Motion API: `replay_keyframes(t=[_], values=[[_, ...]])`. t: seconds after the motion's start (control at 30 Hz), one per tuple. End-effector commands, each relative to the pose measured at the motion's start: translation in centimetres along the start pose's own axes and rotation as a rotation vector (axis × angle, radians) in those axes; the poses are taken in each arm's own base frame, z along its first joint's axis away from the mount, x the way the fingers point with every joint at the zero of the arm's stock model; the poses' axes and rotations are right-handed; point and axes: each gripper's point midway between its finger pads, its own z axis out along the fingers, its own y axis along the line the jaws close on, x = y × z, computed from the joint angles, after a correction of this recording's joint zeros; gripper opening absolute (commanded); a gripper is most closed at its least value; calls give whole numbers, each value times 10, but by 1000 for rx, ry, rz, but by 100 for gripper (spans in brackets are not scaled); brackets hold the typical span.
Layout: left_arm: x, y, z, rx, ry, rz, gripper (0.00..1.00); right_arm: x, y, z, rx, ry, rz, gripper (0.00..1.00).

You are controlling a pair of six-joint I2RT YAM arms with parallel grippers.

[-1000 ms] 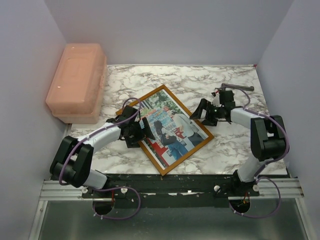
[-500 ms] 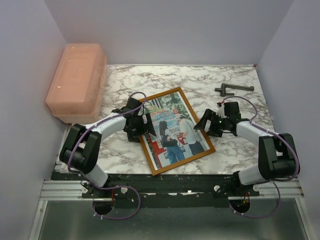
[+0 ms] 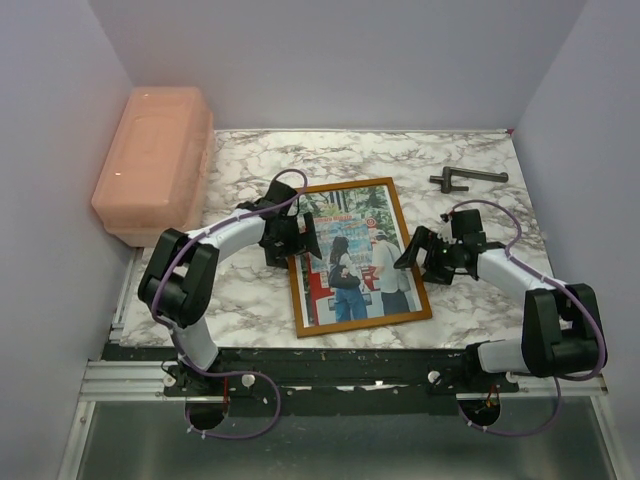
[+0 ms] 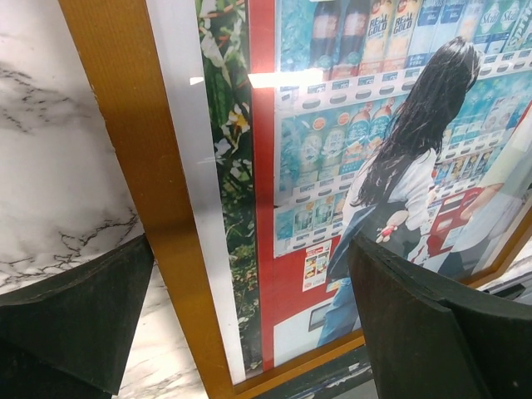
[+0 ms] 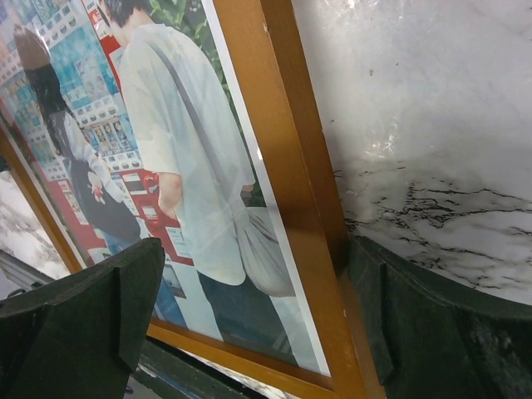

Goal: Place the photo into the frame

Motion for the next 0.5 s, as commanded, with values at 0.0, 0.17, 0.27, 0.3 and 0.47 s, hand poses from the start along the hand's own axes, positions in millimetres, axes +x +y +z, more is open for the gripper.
replay_keyframes(t=[0.0,0.17,0.27,0.3,0.47], values=[[3,-58,-5,188,28,66,98,28,3,-1,-19,99,53,100],[5,-52,-1,164,27,58,98,25,4,-3,-17,90,52,100],[4,-52,-1,161,24,69,98,27,8,-5,-34,93,52,100],[3,-52,0,161,22,70,99,28,8,-6,-36,96,51,100],[0,-56,0,168,22,76,98,33,8,-12,-43,88,58,100]])
